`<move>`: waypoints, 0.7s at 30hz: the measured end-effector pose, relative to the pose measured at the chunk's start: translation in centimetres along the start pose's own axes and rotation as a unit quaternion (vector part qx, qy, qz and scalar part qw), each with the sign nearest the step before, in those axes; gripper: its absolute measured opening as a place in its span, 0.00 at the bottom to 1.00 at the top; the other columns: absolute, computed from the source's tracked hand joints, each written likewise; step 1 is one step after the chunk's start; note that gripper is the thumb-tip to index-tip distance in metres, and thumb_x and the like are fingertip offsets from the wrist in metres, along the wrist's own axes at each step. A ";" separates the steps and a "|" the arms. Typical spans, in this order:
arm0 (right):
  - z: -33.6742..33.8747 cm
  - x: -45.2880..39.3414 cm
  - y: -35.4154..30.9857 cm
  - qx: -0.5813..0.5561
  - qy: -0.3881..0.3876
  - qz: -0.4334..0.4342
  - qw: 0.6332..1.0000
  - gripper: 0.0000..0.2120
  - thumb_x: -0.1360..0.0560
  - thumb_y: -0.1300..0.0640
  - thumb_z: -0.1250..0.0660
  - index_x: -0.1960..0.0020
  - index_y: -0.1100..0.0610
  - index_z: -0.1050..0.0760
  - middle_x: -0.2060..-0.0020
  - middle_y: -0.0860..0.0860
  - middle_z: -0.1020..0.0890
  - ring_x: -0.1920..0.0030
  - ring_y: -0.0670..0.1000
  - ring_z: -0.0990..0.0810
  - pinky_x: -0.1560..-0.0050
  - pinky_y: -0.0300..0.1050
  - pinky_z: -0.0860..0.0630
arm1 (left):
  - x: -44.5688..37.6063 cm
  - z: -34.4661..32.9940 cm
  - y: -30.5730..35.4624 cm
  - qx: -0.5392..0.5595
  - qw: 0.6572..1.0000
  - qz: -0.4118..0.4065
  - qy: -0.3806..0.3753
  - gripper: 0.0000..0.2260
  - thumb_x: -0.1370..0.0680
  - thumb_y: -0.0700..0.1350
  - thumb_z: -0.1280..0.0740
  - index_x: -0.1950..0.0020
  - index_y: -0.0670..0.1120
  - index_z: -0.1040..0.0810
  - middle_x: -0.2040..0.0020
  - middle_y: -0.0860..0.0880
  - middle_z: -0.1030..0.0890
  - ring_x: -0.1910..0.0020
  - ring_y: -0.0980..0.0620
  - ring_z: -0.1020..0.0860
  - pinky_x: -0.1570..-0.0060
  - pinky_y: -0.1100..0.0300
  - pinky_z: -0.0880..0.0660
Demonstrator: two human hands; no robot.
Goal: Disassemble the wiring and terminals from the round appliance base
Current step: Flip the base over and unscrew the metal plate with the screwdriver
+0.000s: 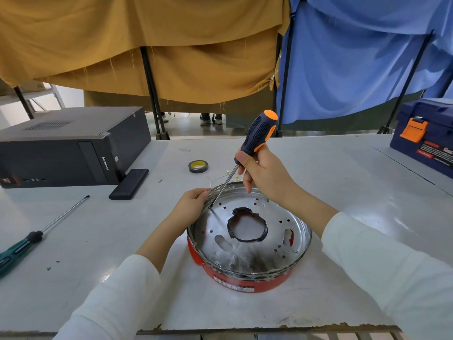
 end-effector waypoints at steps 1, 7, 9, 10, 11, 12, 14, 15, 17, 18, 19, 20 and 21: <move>0.0 0.0 0.0 0.002 0.001 0.001 1.000 0.03 0.19 0.54 0.42 0.51 0.49 0.35 0.65 0.51 0.24 0.78 0.48 0.27 0.73 0.34 0.29 | 0.0 0.0 0.0 -0.004 1.000 -0.004 0.001 0.13 0.17 0.45 0.44 0.36 0.51 0.25 0.46 0.53 0.22 0.49 0.54 0.26 0.53 0.64 0.32; 0.0 -0.1 -0.3 0.008 0.001 0.007 1.000 0.04 0.19 0.53 0.42 0.52 0.47 0.35 0.64 0.52 0.24 0.79 0.47 0.27 0.74 0.34 0.29 | 0.4 0.4 0.9 0.043 0.997 -0.057 0.010 0.12 0.18 0.41 0.42 0.40 0.50 0.22 0.42 0.53 0.21 0.42 0.55 0.25 0.45 0.65 0.33; 0.0 -0.2 -0.3 0.001 0.000 0.005 1.000 0.04 0.19 0.54 0.42 0.53 0.47 0.36 0.64 0.52 0.24 0.79 0.47 0.27 0.75 0.34 0.30 | 0.5 0.6 1.0 0.051 0.997 -0.052 0.006 0.13 0.19 0.40 0.42 0.44 0.50 0.20 0.44 0.52 0.20 0.43 0.55 0.25 0.44 0.64 0.33; -0.1 -0.2 -0.3 -0.002 0.000 0.004 1.000 0.04 0.19 0.54 0.42 0.53 0.47 0.36 0.64 0.53 0.24 0.79 0.47 0.27 0.75 0.33 0.31 | 0.5 0.6 1.1 0.051 0.997 -0.049 0.004 0.13 0.19 0.40 0.42 0.44 0.49 0.19 0.44 0.51 0.20 0.43 0.55 0.24 0.43 0.63 0.32; -0.1 -0.3 -0.3 -0.004 -0.001 0.005 1.000 0.04 0.19 0.54 0.42 0.53 0.47 0.36 0.64 0.53 0.24 0.79 0.47 0.27 0.76 0.33 0.31 | 0.6 0.7 1.1 0.050 0.998 -0.047 0.002 0.13 0.19 0.39 0.42 0.44 0.48 0.19 0.45 0.51 0.19 0.44 0.55 0.24 0.43 0.63 0.32; -0.1 -0.4 -0.3 -0.004 -0.001 0.006 1.000 0.04 0.19 0.54 0.42 0.53 0.47 0.36 0.64 0.52 0.24 0.79 0.47 0.27 0.76 0.33 0.31 | 0.6 0.7 1.2 0.049 0.998 -0.045 0.001 0.13 0.19 0.39 0.41 0.45 0.48 0.19 0.45 0.51 0.19 0.46 0.56 0.24 0.43 0.63 0.31; -0.2 -0.5 -0.3 0.000 0.000 0.011 1.000 0.04 0.19 0.54 0.42 0.53 0.47 0.36 0.65 0.52 0.24 0.79 0.48 0.27 0.76 0.33 0.31 | 0.7 0.7 1.2 0.041 0.998 -0.048 -0.003 0.12 0.20 0.40 0.40 0.44 0.49 0.19 0.46 0.54 0.20 0.48 0.60 0.24 0.47 0.67 0.29; -0.3 -0.6 -0.2 0.004 0.000 0.013 1.000 0.05 0.19 0.53 0.42 0.53 0.47 0.36 0.65 0.51 0.24 0.79 0.48 0.26 0.75 0.33 0.31 | 0.7 0.8 1.3 0.031 0.998 -0.053 -0.008 0.12 0.20 0.39 0.40 0.44 0.49 0.19 0.45 0.55 0.21 0.48 0.61 0.24 0.47 0.68 0.29; -0.3 -0.7 -0.2 0.012 -0.001 0.015 1.000 0.04 0.19 0.53 0.42 0.52 0.47 0.36 0.65 0.51 0.24 0.79 0.49 0.26 0.75 0.34 0.30 | 0.9 0.9 1.4 0.011 0.997 -0.071 -0.025 0.12 0.21 0.38 0.38 0.42 0.49 0.20 0.41 0.57 0.23 0.44 0.59 0.23 0.42 0.64 0.29; -0.4 -0.7 -0.3 0.014 -0.003 0.016 1.000 0.04 0.19 0.53 0.42 0.52 0.46 0.36 0.65 0.51 0.24 0.79 0.49 0.26 0.74 0.34 0.30 | 1.0 0.9 1.5 0.002 0.996 -0.081 -0.033 0.13 0.21 0.38 0.38 0.41 0.50 0.20 0.40 0.57 0.23 0.43 0.57 0.23 0.41 0.61 0.28; -0.4 -0.8 -0.3 0.017 -0.005 0.018 1.000 0.04 0.19 0.52 0.42 0.52 0.46 0.35 0.65 0.51 0.23 0.79 0.49 0.26 0.74 0.34 0.30 | 1.1 1.0 1.6 -0.008 0.995 -0.094 -0.039 0.13 0.22 0.39 0.37 0.41 0.50 0.20 0.40 0.56 0.21 0.44 0.57 0.22 0.41 0.60 0.27; -0.4 -0.8 -0.3 0.021 -0.007 0.019 1.000 0.04 0.19 0.52 0.42 0.52 0.47 0.35 0.65 0.51 0.23 0.79 0.49 0.26 0.73 0.35 0.29 | 1.1 1.0 1.8 -0.020 0.993 -0.109 -0.043 0.12 0.22 0.40 0.36 0.42 0.51 0.20 0.43 0.56 0.19 0.45 0.58 0.21 0.42 0.61 0.26; -0.4 -0.8 -0.4 0.024 -0.009 0.021 0.999 0.04 0.19 0.52 0.42 0.52 0.47 0.35 0.65 0.50 0.23 0.79 0.49 0.26 0.73 0.35 0.29 | 1.2 1.0 1.9 -0.030 0.991 -0.124 -0.045 0.11 0.22 0.41 0.36 0.43 0.52 0.20 0.46 0.57 0.18 0.47 0.59 0.21 0.44 0.62 0.26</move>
Point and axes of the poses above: each hand's wrist, its own x-axis away from the middle knuckle, its own z-axis out of the back of the hand, y = z × x, the point moved 5 cm from there along -x, towards the middle knuckle
